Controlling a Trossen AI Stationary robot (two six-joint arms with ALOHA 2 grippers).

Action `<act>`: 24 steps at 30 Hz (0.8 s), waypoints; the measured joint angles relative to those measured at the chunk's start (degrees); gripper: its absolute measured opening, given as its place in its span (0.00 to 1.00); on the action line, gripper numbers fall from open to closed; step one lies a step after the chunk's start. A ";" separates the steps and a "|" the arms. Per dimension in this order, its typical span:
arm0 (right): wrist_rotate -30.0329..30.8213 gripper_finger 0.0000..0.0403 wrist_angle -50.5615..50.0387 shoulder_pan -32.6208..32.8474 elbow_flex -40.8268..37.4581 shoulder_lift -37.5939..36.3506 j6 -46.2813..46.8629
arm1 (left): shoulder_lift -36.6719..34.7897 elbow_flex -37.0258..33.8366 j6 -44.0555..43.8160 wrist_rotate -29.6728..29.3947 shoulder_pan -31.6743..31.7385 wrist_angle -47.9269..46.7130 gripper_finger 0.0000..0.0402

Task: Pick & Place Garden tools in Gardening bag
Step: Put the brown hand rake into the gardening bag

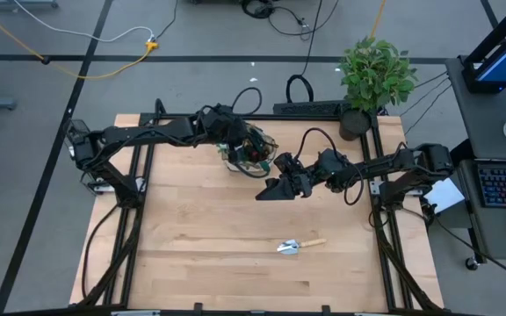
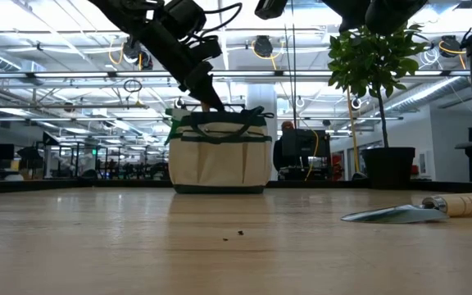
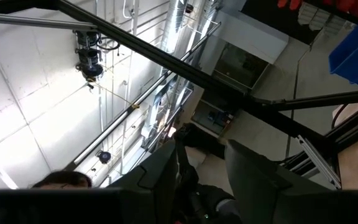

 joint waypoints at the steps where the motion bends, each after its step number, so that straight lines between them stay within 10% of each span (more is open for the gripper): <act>1: 0.01 0.32 0.00 0.00 0.00 0.00 0.01 | 0.00 0.00 -0.02 0.00 -0.04 -0.06 0.15; 12: -0.14 0.32 0.00 0.11 0.00 0.00 -0.01 | 0.00 0.00 -0.17 -1.32 -0.04 -0.27 0.21; 24: -0.18 0.32 0.01 0.11 0.00 0.00 -0.01 | -0.48 -0.02 -2.53 -1.51 -0.05 -1.18 0.50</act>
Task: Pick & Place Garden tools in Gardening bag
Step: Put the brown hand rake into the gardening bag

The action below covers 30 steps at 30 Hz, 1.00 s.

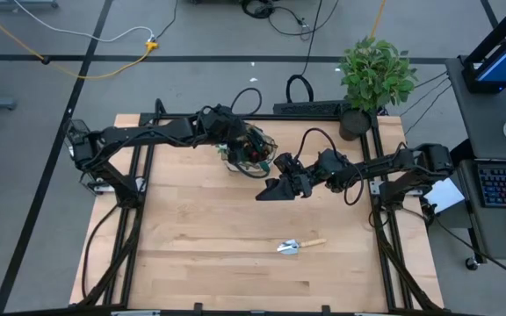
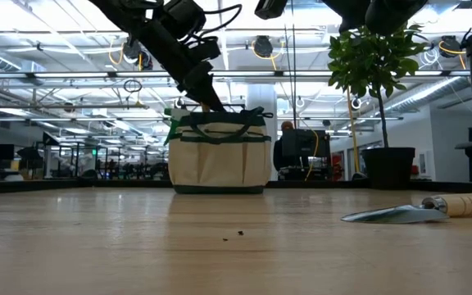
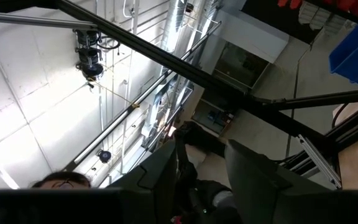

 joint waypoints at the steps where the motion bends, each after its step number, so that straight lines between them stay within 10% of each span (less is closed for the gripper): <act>1: 0.00 0.32 -0.01 0.00 0.00 0.00 0.00 | 0.00 0.00 0.30 0.00 -0.05 0.02 0.52; 30: -0.01 0.32 -0.04 0.00 0.00 0.00 0.17 | -4.45 0.00 2.34 -3.53 0.11 -0.72 0.64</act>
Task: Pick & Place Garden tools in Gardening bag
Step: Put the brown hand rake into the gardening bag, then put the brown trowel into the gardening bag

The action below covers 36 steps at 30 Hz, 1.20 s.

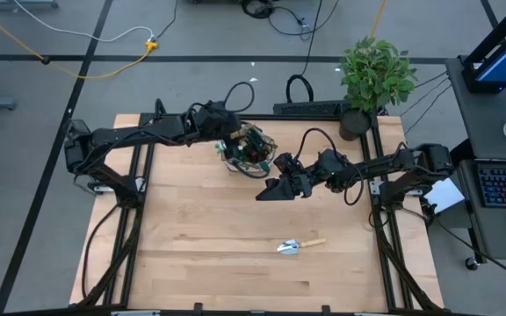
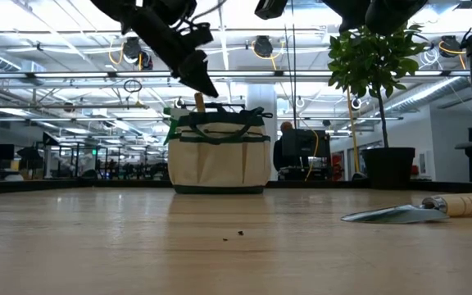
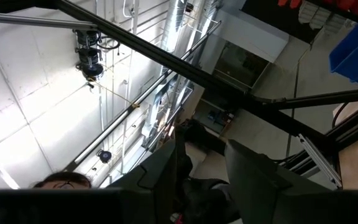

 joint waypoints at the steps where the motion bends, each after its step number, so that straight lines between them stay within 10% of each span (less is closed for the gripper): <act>1: -0.02 0.32 0.00 0.00 0.00 0.00 0.02 | -0.38 0.00 0.01 -0.62 0.00 0.37 0.64; 13: -3.59 0.32 -2.62 -0.02 0.00 0.00 -0.61 | -8.70 0.02 -0.12 -0.52 0.00 1.65 0.64; 36: -1.18 0.32 -2.82 5.24 0.02 -0.35 -30.99 | -22.13 0.04 -8.94 0.10 0.00 -21.65 0.64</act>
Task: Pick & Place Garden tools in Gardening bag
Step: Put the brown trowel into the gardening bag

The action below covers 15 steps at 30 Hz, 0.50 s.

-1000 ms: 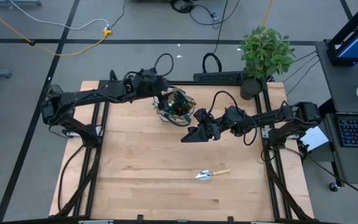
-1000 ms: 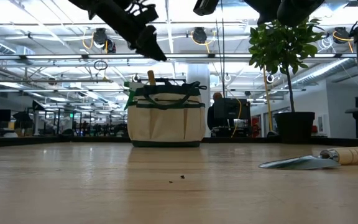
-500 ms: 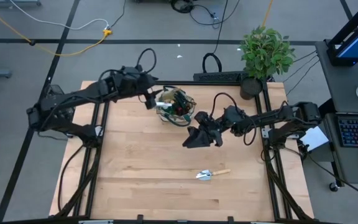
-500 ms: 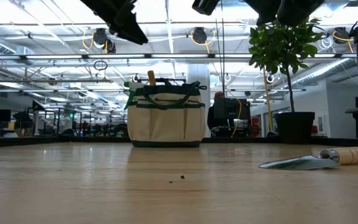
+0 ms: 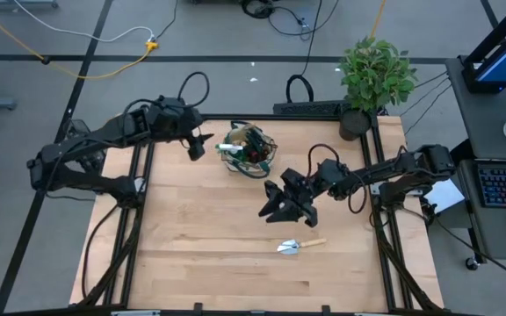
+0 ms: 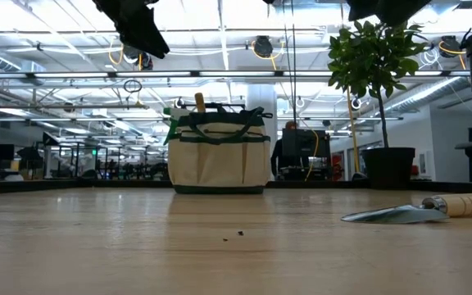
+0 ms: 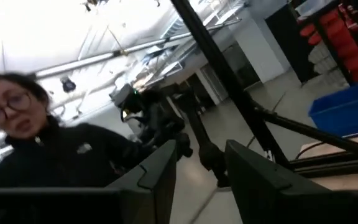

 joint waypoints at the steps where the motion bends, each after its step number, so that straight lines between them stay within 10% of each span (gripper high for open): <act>1: 0.28 0.32 -0.63 0.34 0.03 0.00 -1.04 | -0.15 0.00 -0.25 1.06 0.00 -0.45 0.64; 15: 6.80 0.32 -68.28 7.31 17.51 -2.06 -23.50 | -0.43 0.00 -1.43 8.49 -0.15 -1.47 0.64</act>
